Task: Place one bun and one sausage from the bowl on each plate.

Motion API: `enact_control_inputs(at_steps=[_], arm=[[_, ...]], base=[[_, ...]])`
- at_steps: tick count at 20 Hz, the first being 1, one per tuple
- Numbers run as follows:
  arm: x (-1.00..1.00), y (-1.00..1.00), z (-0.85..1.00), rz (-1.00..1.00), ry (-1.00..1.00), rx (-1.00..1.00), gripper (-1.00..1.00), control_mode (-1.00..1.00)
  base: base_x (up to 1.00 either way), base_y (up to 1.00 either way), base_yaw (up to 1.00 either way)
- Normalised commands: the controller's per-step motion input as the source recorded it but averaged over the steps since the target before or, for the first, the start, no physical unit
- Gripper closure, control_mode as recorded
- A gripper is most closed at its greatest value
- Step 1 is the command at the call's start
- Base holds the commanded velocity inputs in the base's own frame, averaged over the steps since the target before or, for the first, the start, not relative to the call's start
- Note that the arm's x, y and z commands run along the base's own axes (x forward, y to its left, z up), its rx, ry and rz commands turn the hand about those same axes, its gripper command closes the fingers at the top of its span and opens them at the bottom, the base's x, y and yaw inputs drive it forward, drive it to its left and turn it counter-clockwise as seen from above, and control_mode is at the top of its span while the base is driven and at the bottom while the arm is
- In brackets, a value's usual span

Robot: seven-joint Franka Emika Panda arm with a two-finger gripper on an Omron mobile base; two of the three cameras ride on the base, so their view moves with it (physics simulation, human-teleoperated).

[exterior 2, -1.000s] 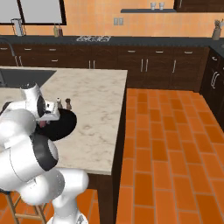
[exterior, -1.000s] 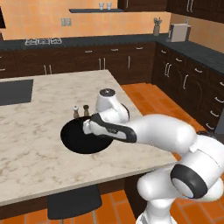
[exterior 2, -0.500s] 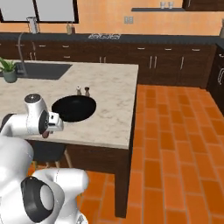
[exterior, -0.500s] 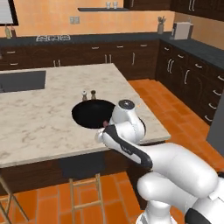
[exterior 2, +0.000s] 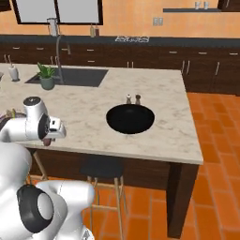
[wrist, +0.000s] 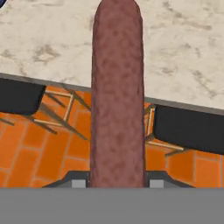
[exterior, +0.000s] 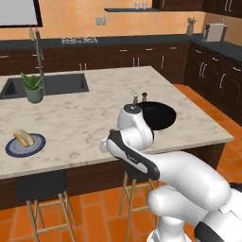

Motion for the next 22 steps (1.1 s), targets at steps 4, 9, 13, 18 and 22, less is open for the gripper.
enact_control_inputs(at_steps=[4,9,13,18,22], arm=[[0.00,0.00,0.00,0.00,0.00,0.00,1.00,1.00],[0.00,0.00,0.00,0.00,0.00,0.00,1.00,1.00],[0.00,0.00,0.00,0.00,0.00,0.00,1.00,1.00],[0.31,0.40,0.00,0.07,0.00,0.00,1.00,-1.00],[0.78,1.00,-0.02,0.15,0.05,-0.02,1.00,-1.00]], base=[[0.51,0.98,0.00],[1.00,0.11,0.00],[0.97,-0.08,0.05],[0.39,0.54,0.07],[0.00,0.00,0.00]])
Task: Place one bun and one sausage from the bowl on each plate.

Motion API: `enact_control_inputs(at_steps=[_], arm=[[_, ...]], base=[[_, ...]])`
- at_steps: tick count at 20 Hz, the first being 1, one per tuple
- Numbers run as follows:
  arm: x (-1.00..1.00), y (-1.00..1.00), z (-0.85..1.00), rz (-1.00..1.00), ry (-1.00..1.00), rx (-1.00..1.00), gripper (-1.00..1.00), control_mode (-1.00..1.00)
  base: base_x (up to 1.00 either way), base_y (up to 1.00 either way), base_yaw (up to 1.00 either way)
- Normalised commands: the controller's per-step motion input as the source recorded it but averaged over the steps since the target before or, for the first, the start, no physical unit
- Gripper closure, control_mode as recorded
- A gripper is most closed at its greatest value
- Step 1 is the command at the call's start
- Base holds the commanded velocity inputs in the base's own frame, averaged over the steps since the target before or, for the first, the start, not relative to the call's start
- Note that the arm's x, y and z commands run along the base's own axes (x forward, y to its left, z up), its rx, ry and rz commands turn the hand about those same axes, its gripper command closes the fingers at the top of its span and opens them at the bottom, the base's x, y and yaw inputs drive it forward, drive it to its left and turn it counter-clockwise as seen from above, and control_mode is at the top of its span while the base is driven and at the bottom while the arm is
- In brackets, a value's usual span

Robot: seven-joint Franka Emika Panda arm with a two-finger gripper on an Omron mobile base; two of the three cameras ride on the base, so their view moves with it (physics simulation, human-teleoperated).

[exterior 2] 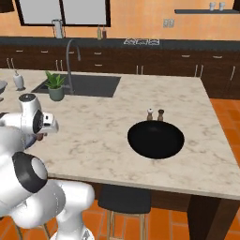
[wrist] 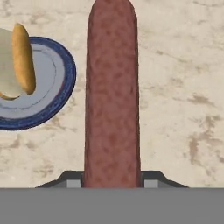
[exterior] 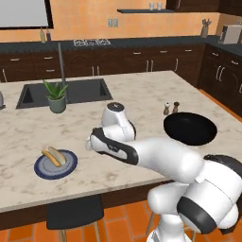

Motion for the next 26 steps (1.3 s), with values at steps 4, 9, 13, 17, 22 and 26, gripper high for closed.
enact_control_inputs(at_steps=[4,9,13,17,22,26], arm=[[0.44,1.00,-0.35,0.25,0.17,0.00,1.00,-1.00],[0.46,0.99,-0.35,0.23,0.21,-0.04,1.00,-1.00],[0.25,0.58,-0.24,0.12,0.11,-0.07,1.00,-1.00],[0.64,0.57,-0.48,0.07,0.02,-0.05,1.00,-1.00],[0.64,0.51,-0.42,0.04,0.07,-0.04,-1.00,-1.00],[-0.46,-0.03,0.00,0.00,0.00,0.00,-1.00,-1.00]], base=[[0.00,0.00,0.00],[0.00,0.00,0.00],[0.00,0.00,0.00],[0.00,0.00,0.00],[0.00,0.00,0.00],[0.00,0.00,0.00]])
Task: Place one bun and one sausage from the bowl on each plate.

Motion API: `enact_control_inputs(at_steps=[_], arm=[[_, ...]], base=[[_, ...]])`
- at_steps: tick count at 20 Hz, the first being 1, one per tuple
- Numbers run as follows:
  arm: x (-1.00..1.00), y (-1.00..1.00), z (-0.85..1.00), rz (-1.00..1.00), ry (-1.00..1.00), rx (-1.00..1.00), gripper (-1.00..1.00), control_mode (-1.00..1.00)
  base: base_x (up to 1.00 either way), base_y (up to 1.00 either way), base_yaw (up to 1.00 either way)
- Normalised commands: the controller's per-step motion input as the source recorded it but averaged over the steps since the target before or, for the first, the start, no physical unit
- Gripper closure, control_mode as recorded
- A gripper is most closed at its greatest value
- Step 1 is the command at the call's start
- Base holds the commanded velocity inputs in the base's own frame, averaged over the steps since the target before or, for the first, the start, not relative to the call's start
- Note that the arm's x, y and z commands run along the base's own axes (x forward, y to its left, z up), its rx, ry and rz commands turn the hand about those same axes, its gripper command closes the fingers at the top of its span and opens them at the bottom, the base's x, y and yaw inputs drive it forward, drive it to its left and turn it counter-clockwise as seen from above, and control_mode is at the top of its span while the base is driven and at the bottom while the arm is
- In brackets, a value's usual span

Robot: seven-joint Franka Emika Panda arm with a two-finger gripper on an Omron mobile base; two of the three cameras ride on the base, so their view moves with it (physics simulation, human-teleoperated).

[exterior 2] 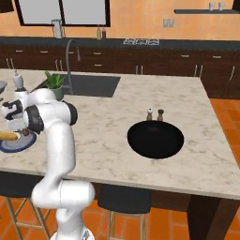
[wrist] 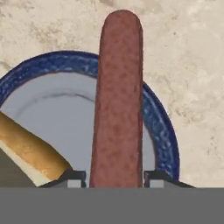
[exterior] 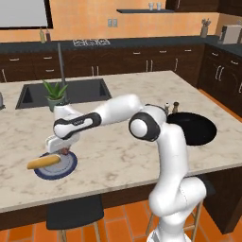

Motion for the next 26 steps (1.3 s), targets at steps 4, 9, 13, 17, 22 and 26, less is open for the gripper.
enact_control_inputs(at_steps=[4,9,13,17,22,26], arm=[[-0.81,-0.32,0.01,0.00,0.00,0.01,-1.00,-1.00],[-0.62,-0.81,0.77,-0.10,-0.08,0.26,-1.00,-1.00],[-0.99,-1.00,0.82,-0.10,-0.13,0.35,-1.00,-1.00],[-1.00,-1.00,0.97,-0.04,-0.22,0.43,-1.00,-1.00],[-0.99,-0.93,1.00,-0.02,-0.60,0.30,-1.00,-1.00],[-0.96,-0.70,0.99,-0.06,-0.71,0.28,-1.00,-1.00]], base=[[0.00,0.00,0.00],[0.00,0.00,0.00],[0.00,0.00,0.00],[0.00,0.00,0.00],[0.00,0.00,0.00],[0.00,0.00,0.00]])
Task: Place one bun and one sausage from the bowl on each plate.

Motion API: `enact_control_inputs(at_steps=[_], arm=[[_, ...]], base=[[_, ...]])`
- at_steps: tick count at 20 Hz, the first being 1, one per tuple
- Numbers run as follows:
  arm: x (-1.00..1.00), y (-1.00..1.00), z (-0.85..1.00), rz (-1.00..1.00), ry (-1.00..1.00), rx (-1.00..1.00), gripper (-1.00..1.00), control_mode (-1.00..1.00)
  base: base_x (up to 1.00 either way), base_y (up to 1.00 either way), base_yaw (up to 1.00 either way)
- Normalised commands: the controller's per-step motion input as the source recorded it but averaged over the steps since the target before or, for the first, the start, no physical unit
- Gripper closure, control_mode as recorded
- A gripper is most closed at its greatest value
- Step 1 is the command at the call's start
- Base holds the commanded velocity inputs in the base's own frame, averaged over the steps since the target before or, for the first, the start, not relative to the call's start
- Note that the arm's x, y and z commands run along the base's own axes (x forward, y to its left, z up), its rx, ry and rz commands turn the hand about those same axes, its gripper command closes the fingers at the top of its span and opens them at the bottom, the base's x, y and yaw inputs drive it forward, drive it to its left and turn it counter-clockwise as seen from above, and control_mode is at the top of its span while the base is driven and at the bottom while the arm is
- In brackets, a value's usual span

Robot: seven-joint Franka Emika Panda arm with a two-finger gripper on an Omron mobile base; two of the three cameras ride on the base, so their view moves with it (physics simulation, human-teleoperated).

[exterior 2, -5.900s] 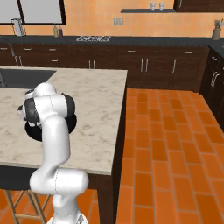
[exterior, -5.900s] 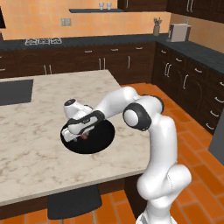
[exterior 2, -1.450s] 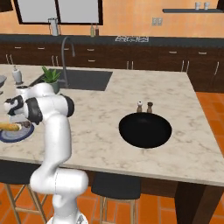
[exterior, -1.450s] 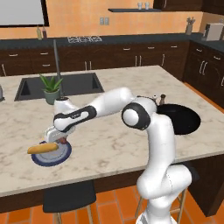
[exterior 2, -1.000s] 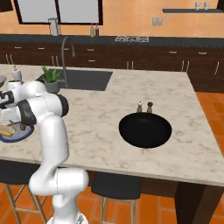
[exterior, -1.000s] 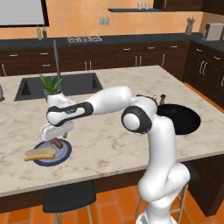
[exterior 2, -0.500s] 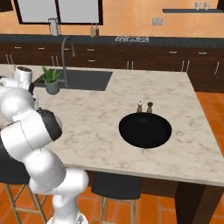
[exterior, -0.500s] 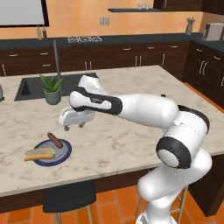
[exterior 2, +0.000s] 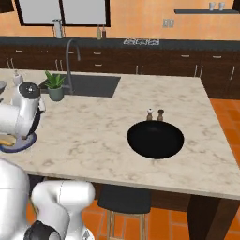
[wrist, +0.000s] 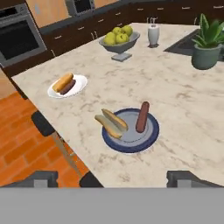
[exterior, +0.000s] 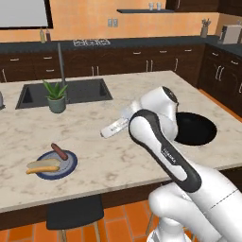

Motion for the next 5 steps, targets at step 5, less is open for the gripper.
enact_control_inputs(at_steps=[5], arm=[[-0.60,-0.12,0.18,-0.03,-0.36,0.04,-1.00,-1.00]], base=[[0.00,0.00,0.00]])
